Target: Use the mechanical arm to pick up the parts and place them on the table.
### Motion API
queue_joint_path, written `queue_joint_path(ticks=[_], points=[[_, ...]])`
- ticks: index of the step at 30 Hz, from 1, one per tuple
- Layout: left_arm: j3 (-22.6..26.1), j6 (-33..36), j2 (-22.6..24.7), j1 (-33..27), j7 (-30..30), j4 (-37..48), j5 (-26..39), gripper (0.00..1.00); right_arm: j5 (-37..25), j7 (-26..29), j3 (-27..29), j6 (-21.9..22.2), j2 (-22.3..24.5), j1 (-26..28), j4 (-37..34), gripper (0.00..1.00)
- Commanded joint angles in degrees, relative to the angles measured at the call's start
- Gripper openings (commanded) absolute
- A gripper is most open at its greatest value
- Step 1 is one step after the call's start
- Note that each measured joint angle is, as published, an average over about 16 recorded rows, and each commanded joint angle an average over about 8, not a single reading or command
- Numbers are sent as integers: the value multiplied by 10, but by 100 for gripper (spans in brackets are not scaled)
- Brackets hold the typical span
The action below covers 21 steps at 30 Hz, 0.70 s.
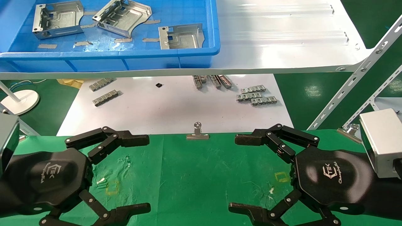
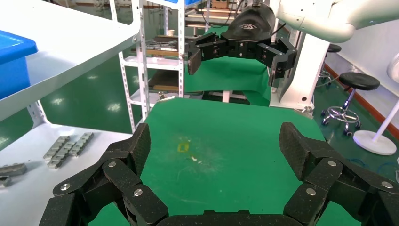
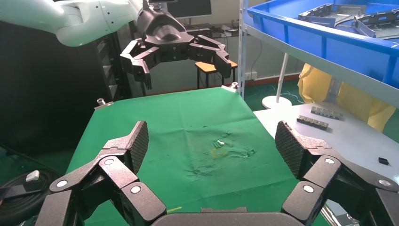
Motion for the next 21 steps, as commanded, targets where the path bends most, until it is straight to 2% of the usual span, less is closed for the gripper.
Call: queue_joint_path(ticks=[1, 21], points=[[0, 0, 0, 0, 0, 0, 0, 100, 0, 0, 0, 0, 0, 0, 0, 0], [0, 0, 0, 0, 0, 0, 0, 100, 0, 0, 0, 0, 0, 0, 0, 0]])
